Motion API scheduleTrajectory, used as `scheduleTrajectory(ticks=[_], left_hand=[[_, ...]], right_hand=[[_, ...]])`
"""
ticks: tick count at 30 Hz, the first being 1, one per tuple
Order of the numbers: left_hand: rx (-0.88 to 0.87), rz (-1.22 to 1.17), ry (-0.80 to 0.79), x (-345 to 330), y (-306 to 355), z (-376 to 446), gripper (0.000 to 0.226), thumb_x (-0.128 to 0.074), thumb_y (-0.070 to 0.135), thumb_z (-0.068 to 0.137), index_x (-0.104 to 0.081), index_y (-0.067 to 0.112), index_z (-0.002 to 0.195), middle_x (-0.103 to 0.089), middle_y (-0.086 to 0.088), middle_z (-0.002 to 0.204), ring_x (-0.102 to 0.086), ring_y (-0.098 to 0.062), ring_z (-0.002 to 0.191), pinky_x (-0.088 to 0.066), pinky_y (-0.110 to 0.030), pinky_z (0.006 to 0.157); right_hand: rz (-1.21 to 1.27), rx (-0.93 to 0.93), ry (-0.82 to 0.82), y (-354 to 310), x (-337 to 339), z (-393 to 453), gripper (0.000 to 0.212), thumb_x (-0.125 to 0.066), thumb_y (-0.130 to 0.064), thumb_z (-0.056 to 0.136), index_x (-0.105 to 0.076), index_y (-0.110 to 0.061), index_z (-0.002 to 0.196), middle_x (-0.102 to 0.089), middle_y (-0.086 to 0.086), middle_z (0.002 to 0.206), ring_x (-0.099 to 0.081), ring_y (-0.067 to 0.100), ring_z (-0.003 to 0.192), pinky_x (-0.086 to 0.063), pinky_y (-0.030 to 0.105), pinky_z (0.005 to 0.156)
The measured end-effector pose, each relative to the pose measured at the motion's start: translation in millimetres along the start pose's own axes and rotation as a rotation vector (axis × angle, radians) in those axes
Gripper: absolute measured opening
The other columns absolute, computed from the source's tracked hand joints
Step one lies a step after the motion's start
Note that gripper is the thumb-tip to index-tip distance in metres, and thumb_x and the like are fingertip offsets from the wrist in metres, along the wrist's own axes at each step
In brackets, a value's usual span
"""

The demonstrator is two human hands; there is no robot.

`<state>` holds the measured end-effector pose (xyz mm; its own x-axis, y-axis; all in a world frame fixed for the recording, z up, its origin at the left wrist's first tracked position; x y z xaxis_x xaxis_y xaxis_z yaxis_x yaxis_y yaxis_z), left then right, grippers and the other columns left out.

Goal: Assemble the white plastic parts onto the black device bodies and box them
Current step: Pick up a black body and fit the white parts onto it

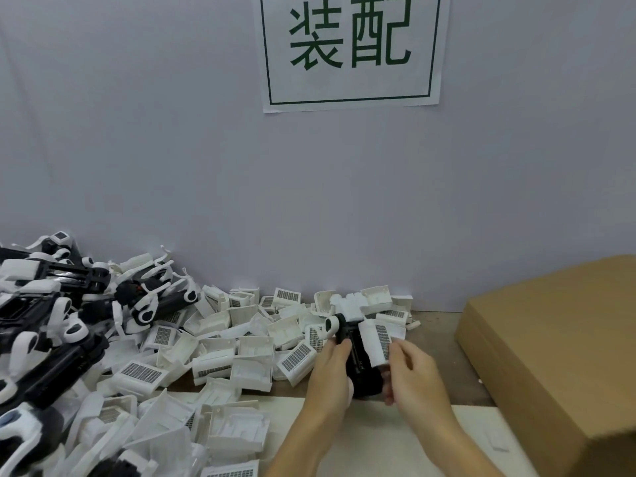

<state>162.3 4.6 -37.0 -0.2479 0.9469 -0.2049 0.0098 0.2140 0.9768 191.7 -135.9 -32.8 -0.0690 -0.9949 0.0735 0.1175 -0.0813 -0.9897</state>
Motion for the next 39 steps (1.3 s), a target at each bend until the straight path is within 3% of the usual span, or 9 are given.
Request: scheduleTrajectory(ticks=[4,7,9,12,15,19,25,30,39], left_hand=[[-0.029,0.105,-0.082,-9,2,-4,0.026,-0.044,0.028,0.105,-0.069,0.031,0.109,-0.072,0.017,0.087,-0.057,0.008,0.059,-0.039,-0.010,0.052],[-0.048,0.094,-0.074,-7,4,-2,0.029,-0.043,0.025,0.105,-0.071,0.033,0.104,-0.076,0.017,0.094,-0.068,0.002,0.090,-0.047,-0.018,0.075],[-0.059,0.079,-0.060,-5,4,-2,0.029,-0.043,0.026,0.105,-0.070,0.032,0.104,-0.076,0.016,0.094,-0.067,-0.001,0.089,-0.047,-0.017,0.074],[-0.056,0.068,-0.033,-3,2,0,0.027,-0.043,0.026,0.106,-0.069,0.027,0.107,-0.072,0.008,0.089,-0.053,0.001,0.055,-0.040,-0.010,0.048],[-0.013,-0.002,-0.039,-3,-2,1,0.029,-0.041,0.024,0.107,-0.070,0.022,0.108,-0.072,0.001,0.087,-0.048,-0.003,0.046,-0.035,-0.012,0.042],[0.005,-0.042,-0.052,-3,-6,5,0.031,-0.040,0.025,0.107,-0.070,0.019,0.108,-0.077,0.001,0.087,-0.065,-0.010,0.070,-0.046,-0.018,0.050],[-0.049,-0.089,-0.071,-7,-2,5,0.032,-0.043,0.027,0.107,-0.074,0.025,0.103,-0.078,0.001,0.099,-0.062,-0.020,0.095,-0.044,-0.027,0.073],[-0.113,-0.053,-0.106,-9,3,3,0.026,-0.042,0.030,0.108,-0.066,0.030,0.117,-0.077,0.007,0.106,-0.073,-0.004,0.092,-0.055,-0.016,0.067],[-0.169,-0.044,-0.145,-12,9,1,0.027,-0.040,0.039,0.106,-0.063,0.032,0.119,-0.077,0.007,0.105,-0.073,-0.005,0.094,-0.055,-0.016,0.068]], right_hand=[[-0.355,0.258,0.100,-20,2,-10,0.024,-0.045,-0.015,0.102,-0.067,-0.024,0.107,-0.067,-0.008,0.095,-0.062,0.009,0.088,-0.048,0.021,0.074],[-0.394,0.293,0.082,-24,-4,-11,0.032,-0.046,-0.018,0.102,-0.061,-0.018,0.130,-0.069,0.004,0.110,-0.059,0.012,0.092,-0.051,0.031,0.088],[-0.412,0.328,0.069,-28,-6,-12,0.035,-0.047,-0.023,0.102,-0.060,-0.019,0.134,-0.068,0.000,0.114,-0.057,0.011,0.094,-0.051,0.032,0.093],[-0.438,0.377,0.033,-31,-9,-13,0.031,-0.056,-0.042,0.096,-0.064,-0.031,0.124,-0.061,-0.015,0.099,-0.056,0.004,0.085,-0.047,0.024,0.080],[-0.458,0.403,0.069,-34,-8,-14,0.030,-0.063,-0.045,0.090,-0.067,-0.030,0.116,-0.057,-0.015,0.095,-0.056,0.004,0.082,-0.046,0.021,0.074],[-0.405,0.333,0.228,-32,10,-11,0.050,-0.060,-0.049,0.090,-0.060,-0.020,0.131,-0.056,-0.011,0.110,-0.056,0.010,0.101,-0.049,0.029,0.087],[-0.481,0.336,0.083,-29,-7,-11,0.041,-0.061,-0.050,0.091,-0.064,-0.026,0.124,-0.057,-0.011,0.105,-0.058,0.009,0.093,-0.052,0.030,0.083],[-0.527,0.431,0.043,-39,-11,-18,0.023,-0.060,-0.055,0.089,-0.065,-0.037,0.102,-0.055,-0.016,0.092,-0.055,0.001,0.083,-0.045,0.018,0.067],[-0.435,0.414,0.084,-38,-10,-17,0.029,-0.069,-0.053,0.083,-0.062,-0.034,0.105,-0.056,-0.017,0.100,-0.056,-0.003,0.087,-0.050,0.021,0.071]])
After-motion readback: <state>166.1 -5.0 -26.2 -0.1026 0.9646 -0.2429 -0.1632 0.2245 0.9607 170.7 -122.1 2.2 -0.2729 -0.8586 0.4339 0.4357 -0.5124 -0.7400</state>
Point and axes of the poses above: each hand's wrist, its own z-axis towards the middle knuckle, its own x-axis out of the back of the hand, y = z × x, the point moved 9 cm from there along z, towards the middle knuckle
